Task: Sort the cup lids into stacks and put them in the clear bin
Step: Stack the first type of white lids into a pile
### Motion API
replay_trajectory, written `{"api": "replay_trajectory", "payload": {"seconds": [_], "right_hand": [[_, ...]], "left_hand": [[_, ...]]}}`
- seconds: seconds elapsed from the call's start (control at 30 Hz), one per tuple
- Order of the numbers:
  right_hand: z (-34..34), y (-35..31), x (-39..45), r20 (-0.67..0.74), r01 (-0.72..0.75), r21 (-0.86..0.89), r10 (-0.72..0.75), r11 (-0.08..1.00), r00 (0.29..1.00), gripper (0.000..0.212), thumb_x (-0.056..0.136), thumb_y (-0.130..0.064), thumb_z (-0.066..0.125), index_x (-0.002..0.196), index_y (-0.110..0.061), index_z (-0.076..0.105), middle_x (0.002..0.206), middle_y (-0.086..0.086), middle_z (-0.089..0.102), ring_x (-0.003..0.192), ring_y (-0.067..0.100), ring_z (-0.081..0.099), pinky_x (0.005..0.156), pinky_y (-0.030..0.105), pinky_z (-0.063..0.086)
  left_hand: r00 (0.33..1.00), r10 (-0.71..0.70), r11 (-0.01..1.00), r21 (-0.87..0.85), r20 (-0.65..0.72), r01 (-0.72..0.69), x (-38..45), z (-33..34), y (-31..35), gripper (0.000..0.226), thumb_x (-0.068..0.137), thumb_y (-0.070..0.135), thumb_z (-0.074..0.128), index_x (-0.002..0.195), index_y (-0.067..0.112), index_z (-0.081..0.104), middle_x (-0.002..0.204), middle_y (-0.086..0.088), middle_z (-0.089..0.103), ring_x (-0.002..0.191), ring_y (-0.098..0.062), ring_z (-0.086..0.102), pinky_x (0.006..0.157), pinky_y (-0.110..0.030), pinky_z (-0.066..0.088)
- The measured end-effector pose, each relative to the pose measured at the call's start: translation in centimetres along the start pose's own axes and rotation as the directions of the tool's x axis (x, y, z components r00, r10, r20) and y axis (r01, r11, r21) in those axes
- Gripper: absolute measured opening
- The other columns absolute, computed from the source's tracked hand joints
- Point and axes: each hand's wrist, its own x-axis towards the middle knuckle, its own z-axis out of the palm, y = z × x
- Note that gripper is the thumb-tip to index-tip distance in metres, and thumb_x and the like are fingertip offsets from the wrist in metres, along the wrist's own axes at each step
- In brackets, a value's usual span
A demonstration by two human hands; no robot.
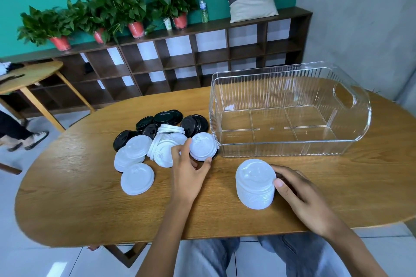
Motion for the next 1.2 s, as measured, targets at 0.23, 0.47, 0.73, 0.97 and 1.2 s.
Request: {"api": "replay_trajectory", "payload": {"seconds": [0.23, 0.47, 0.73, 0.97, 1.2], "right_hand": [[0.0, 0.0, 0.0, -0.005, -0.004, 0.004, 0.004, 1.000, 1.000, 0.036, 0.098, -0.049, 0.043, 0.131, -0.042, 0.057, 0.128, -0.030, 0.060, 0.125, 0.004, 0.050, 0.107, 0.038, 0.039], [0.0, 0.1, 0.0, 0.001, 0.003, 0.004, -0.003, 1.000, 1.000, 0.034, 0.101, -0.054, 0.042, 0.130, -0.045, 0.056, 0.128, -0.029, 0.060, 0.126, 0.005, 0.050, 0.107, 0.038, 0.039], [0.1, 0.1, 0.0, -0.007, 0.004, -0.002, -0.004, 1.000, 1.000, 0.036, 0.098, -0.057, 0.040, 0.129, -0.047, 0.056, 0.127, -0.030, 0.060, 0.123, 0.003, 0.051, 0.104, 0.035, 0.040], [0.0, 0.0, -0.1, -0.012, -0.011, -0.022, 0.010, 1.000, 1.000, 0.039, 0.098, -0.059, 0.039, 0.129, -0.045, 0.057, 0.125, -0.031, 0.060, 0.123, 0.002, 0.051, 0.103, 0.033, 0.041], [0.0, -0.2, -0.1, -0.008, -0.013, -0.004, 0.013, 1.000, 1.000, 0.036, 0.097, -0.050, 0.043, 0.129, -0.043, 0.058, 0.124, -0.030, 0.062, 0.123, 0.004, 0.052, 0.104, 0.037, 0.042]], "left_hand": [[0.999, -0.039, 0.999, 0.005, -0.016, 0.039, 0.1, 0.0, 0.3, 0.065, 0.089, 0.027, 0.080, 0.146, 0.014, 0.051, 0.123, 0.005, 0.036, 0.076, -0.009, 0.064, 0.076, -0.028, 0.054], [0.998, -0.058, 0.998, -0.021, -0.002, 0.058, 0.4, 0.1, 0.4, 0.080, 0.087, 0.029, 0.081, 0.154, 0.019, 0.038, 0.125, 0.019, 0.051, 0.077, -0.005, 0.066, 0.073, -0.026, 0.049], [0.995, -0.057, 0.994, -0.102, -0.087, 0.048, -0.5, -0.7, 0.9, 0.076, 0.083, 0.027, 0.085, 0.148, 0.019, 0.047, 0.131, 0.012, 0.041, 0.082, 0.001, 0.064, 0.071, -0.003, 0.043], [0.999, -0.027, 0.997, 0.067, 0.039, 0.024, -5.4, -2.6, 1.6, 0.087, 0.070, 0.073, 0.057, 0.145, 0.029, 0.049, 0.125, 0.011, 0.047, 0.113, -0.014, 0.056, 0.102, -0.040, 0.045], [0.970, 0.003, 0.937, 0.339, 0.241, -0.087, -5.6, -2.8, 2.0, 0.099, 0.066, 0.088, 0.040, 0.149, 0.035, 0.041, 0.129, 0.013, 0.046, 0.127, -0.011, 0.043, 0.103, -0.030, 0.026]]}}
